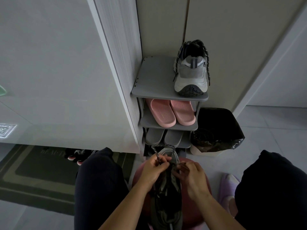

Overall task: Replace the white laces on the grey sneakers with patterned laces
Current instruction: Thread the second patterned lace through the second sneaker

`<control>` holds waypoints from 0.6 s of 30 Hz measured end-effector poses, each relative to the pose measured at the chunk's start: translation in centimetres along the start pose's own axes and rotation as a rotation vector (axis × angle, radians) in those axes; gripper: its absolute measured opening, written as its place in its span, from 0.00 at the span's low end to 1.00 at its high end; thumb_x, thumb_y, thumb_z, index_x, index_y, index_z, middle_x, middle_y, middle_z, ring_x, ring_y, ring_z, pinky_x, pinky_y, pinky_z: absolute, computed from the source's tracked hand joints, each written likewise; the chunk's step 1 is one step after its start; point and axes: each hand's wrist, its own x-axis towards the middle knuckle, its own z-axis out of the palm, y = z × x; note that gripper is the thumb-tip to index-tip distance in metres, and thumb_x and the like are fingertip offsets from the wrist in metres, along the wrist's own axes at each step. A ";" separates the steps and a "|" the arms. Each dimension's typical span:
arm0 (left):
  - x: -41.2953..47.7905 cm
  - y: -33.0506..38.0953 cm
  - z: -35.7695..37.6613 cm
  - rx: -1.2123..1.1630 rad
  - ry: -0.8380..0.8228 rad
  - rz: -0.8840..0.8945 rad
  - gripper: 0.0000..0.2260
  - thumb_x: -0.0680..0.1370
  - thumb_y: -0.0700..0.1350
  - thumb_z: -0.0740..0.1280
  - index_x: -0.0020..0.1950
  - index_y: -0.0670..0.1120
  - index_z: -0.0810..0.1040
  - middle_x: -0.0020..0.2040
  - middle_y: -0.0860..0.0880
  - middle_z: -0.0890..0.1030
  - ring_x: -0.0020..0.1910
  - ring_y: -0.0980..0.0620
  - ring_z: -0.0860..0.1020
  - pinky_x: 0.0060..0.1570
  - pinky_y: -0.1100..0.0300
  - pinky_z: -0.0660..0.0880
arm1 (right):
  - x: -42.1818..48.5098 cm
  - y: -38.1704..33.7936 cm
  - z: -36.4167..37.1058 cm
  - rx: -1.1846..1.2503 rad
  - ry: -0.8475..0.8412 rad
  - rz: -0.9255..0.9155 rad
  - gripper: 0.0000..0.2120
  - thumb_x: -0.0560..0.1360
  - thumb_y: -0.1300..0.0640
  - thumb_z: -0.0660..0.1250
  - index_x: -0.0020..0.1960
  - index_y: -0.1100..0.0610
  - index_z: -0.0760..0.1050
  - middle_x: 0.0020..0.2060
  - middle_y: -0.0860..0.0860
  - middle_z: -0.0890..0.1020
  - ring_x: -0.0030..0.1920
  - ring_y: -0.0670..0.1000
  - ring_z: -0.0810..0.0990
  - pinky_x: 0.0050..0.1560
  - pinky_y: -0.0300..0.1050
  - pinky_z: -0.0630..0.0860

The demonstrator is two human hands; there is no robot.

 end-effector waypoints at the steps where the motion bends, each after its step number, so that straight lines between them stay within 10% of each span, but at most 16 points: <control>1: 0.1 -0.1 -0.1 -0.008 0.005 -0.009 0.08 0.74 0.32 0.66 0.39 0.43 0.72 0.51 0.48 0.82 0.56 0.53 0.79 0.53 0.65 0.74 | -0.1 -0.7 0.0 0.057 0.007 -0.021 0.12 0.78 0.68 0.52 0.39 0.66 0.70 0.33 0.60 0.75 0.36 0.55 0.77 0.39 0.51 0.80; 7: -0.2 0.2 -0.1 0.124 -0.023 -0.002 0.13 0.70 0.33 0.71 0.47 0.43 0.70 0.50 0.52 0.79 0.54 0.56 0.78 0.51 0.71 0.74 | 0.7 -4.2 -0.1 0.186 -0.009 -0.225 0.12 0.79 0.66 0.53 0.38 0.60 0.67 0.30 0.50 0.76 0.27 0.45 0.75 0.34 0.47 0.82; 14: -0.8 0.1 -0.2 0.219 0.043 0.017 0.19 0.72 0.29 0.64 0.57 0.45 0.64 0.55 0.51 0.72 0.51 0.63 0.72 0.40 0.79 0.71 | 1.9 -0.9 -2.3 0.272 0.221 0.079 0.14 0.80 0.64 0.50 0.39 0.63 0.69 0.35 0.56 0.75 0.24 0.47 0.78 0.22 0.35 0.74; 18: -0.7 0.0 -0.3 0.164 0.055 0.006 0.21 0.71 0.27 0.63 0.59 0.45 0.64 0.55 0.51 0.73 0.51 0.63 0.73 0.41 0.78 0.71 | 3.1 -5.5 -5.7 0.265 0.285 -0.019 0.07 0.71 0.65 0.62 0.35 0.61 0.71 0.30 0.51 0.73 0.32 0.47 0.70 0.33 0.32 0.67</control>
